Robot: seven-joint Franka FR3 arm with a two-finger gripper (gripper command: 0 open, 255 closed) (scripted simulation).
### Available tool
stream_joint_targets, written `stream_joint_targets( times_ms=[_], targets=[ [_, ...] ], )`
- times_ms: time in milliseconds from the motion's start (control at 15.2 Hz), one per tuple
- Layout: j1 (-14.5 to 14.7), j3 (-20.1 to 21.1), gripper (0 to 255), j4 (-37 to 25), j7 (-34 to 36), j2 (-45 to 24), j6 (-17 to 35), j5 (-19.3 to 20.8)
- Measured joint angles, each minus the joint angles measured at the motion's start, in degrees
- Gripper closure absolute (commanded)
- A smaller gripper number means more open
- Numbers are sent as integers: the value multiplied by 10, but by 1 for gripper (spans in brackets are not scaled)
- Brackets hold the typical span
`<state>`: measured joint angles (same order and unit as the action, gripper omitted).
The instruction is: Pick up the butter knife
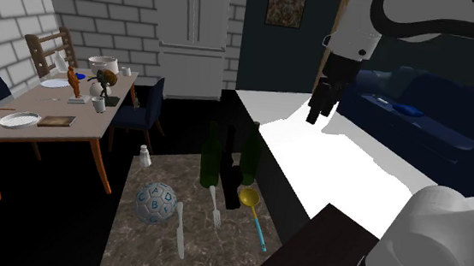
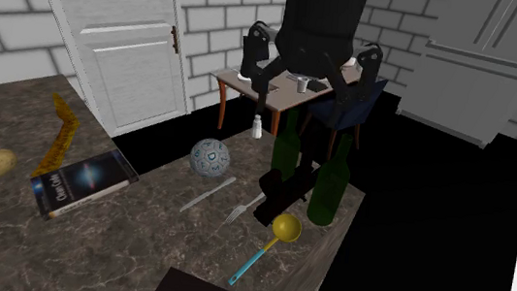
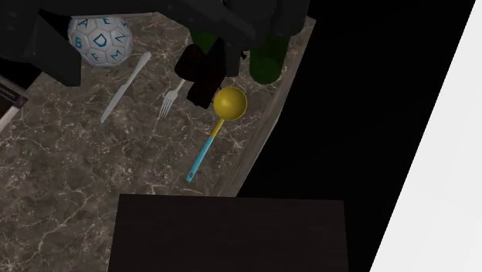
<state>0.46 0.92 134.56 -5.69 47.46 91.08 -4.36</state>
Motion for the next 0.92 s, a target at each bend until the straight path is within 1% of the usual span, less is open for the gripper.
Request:
stream_joint_targets(
  times_ms=[132,264,330,462,660,792,924],
  targets=[
    [0,6,0,8,7,0,9,-3],
    [0,25,0,28,31,0,33,-11],
    [1,37,0,46,46,1,52,-17],
    [2,62,0,64,78,-4,80,-28],
    [4,103,0,99,126,-24,140,-46],
    [4,130,0,117,158,-42,180,-55],
    [0,155,0,122,188,-69,217,-61]
  ],
)
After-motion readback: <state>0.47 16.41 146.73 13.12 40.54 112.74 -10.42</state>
